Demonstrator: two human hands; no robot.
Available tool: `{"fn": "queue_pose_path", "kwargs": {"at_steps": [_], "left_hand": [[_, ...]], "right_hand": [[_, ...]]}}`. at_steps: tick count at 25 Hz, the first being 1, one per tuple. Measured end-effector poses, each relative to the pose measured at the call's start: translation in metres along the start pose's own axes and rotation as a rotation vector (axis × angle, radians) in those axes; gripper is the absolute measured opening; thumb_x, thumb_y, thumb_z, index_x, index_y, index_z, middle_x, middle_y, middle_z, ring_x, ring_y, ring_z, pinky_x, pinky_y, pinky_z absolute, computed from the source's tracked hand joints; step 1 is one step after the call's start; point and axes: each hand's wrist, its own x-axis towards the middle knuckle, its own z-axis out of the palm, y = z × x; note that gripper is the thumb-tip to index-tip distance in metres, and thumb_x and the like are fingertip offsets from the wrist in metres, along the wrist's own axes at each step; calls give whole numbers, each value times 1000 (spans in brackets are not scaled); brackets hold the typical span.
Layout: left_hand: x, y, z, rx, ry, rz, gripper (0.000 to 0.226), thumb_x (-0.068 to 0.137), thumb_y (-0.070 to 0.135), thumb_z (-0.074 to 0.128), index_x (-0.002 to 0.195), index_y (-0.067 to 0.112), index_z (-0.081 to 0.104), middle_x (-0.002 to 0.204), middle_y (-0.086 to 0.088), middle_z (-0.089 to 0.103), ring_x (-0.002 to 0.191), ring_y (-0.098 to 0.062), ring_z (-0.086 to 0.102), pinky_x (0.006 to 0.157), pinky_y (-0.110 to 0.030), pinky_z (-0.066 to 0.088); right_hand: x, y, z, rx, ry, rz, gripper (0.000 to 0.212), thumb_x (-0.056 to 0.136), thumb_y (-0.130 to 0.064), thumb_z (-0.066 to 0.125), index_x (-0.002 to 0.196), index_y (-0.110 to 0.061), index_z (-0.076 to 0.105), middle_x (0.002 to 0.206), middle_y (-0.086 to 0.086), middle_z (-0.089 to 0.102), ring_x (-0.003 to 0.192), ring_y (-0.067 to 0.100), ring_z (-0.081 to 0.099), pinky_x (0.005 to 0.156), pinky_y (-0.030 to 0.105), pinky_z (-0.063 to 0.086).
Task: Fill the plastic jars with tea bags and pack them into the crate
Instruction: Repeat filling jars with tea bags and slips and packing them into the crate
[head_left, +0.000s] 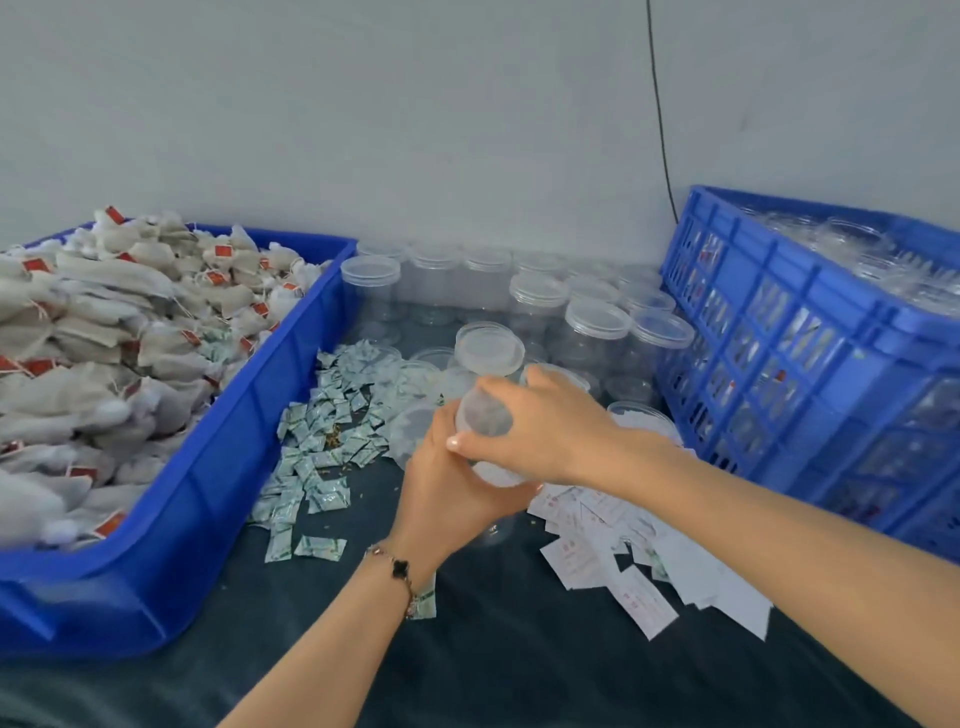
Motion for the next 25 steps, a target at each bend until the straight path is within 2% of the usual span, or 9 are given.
{"fn": "queue_pose_path", "kwargs": {"at_steps": [6,9,12,15,17,19,21,23,25], "left_hand": [[-4,-28,-13,-135,-14,-79,74,42,48,84,101,48,39,87,21,61,82,17,57,59,-2,41],[-6,-33,-13,-218,-14,-49,75,42,50,83,108,42,47,94,18,66,89,5,63,70,-8,47],[-6,-31,-12,-247,-45,-35,80,44,48,83,111,53,40,100,21,63,95,3,61,76,-14,49],[-5,-30,-13,-254,-52,-44,76,41,48,82,96,71,34,101,15,64,92,2,62,75,-16,50],[-6,-30,-14,-256,-50,-53,79,40,51,80,107,55,40,98,13,65,89,1,63,72,-13,49],[-6,-30,-15,-271,-50,-40,76,42,50,82,107,48,43,99,15,64,91,3,62,73,-12,48],[-6,-28,-15,-277,-50,-5,73,44,48,82,102,60,41,105,12,61,95,5,60,75,-11,47],[-7,-27,-15,-298,-59,12,72,46,44,84,103,61,44,110,9,60,101,2,60,81,-16,49],[-7,-28,-16,-304,-69,-19,76,44,45,85,107,51,43,110,9,61,101,-1,61,82,-23,51]], "right_hand": [[12,-17,-12,-48,-209,-275,67,73,-52,64,133,-52,35,108,-2,36,112,23,33,89,39,40],[18,-23,-43,-53,-445,-407,74,74,-27,70,135,-51,36,136,0,33,129,21,24,103,36,30],[22,-40,-46,-196,-145,-271,71,80,-69,47,142,-42,28,142,5,40,125,28,41,89,38,40],[19,-56,-28,-553,-201,-217,58,83,-68,39,123,-29,54,102,3,60,82,23,55,54,26,34],[20,-53,-39,-399,-376,-301,46,79,-43,63,122,-32,51,95,-3,52,89,20,52,57,28,39],[16,-47,-56,-234,-471,-408,76,69,-25,77,132,-42,37,127,-2,41,121,21,39,87,34,45],[11,-45,-56,-204,-372,-370,90,70,-53,71,142,-48,18,150,-4,23,137,23,27,104,42,36],[10,-48,-43,-441,-235,-246,83,75,-79,43,146,-41,21,144,7,37,125,30,46,91,41,44],[12,-58,-42,-505,-328,-158,71,80,-74,38,134,-30,46,113,9,57,85,27,66,71,32,49]]}}
